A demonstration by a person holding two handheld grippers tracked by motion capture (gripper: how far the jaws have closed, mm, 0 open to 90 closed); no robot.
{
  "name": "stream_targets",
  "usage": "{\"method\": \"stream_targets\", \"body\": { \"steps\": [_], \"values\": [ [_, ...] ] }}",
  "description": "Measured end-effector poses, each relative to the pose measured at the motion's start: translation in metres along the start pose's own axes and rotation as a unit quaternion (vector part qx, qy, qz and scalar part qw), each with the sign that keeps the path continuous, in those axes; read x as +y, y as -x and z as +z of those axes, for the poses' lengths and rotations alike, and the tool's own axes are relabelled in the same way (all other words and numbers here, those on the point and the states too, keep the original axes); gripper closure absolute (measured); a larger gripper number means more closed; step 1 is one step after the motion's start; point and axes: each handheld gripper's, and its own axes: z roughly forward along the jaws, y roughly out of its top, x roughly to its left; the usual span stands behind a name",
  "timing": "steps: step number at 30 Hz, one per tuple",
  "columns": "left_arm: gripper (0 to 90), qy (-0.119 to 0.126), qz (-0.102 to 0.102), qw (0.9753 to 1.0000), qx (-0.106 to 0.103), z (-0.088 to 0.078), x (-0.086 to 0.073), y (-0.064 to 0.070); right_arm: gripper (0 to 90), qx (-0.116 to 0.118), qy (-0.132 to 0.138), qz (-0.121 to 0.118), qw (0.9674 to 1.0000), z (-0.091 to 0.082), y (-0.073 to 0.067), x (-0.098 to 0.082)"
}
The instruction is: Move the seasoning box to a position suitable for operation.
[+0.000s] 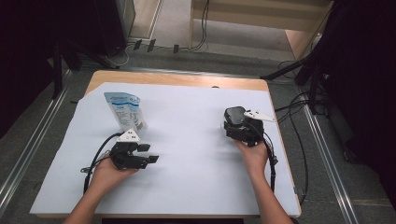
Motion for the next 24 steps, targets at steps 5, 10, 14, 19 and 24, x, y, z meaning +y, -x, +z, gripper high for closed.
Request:
{"method": "stream_targets", "body": {
  "steps": [5,10,14,19,24],
  "values": [
    [41.3,-0.003,-0.002,1.0,-0.004,0.003,0.005,-0.001,16.0,0.011,-0.002,-0.007,0.9999,-0.006,-0.01,-0.007],
    [45.0,-0.008,0.006,0.9999,-0.006,0.007,0.01,-0.001,16.0,0.02,-0.006,-0.016,0.9997,-0.008,-0.019,-0.011],
    [44.8,-0.008,0.012,0.9999,-0.005,0.01,0.014,-0.001,16.0,0.03,-0.007,-0.022,0.9993,-0.008,-0.027,-0.013],
    [44.5,-0.011,0.011,0.9998,-0.008,0.011,0.015,-0.001,16.0,0.047,-0.011,-0.025,0.9985,-0.006,-0.041,-0.016],
    [43.9,-0.017,0.014,0.9997,-0.01,0.012,0.015,-0.001,16.0,0.063,-0.015,-0.031,0.9974,-0.001,-0.053,-0.019]
  ]
}}
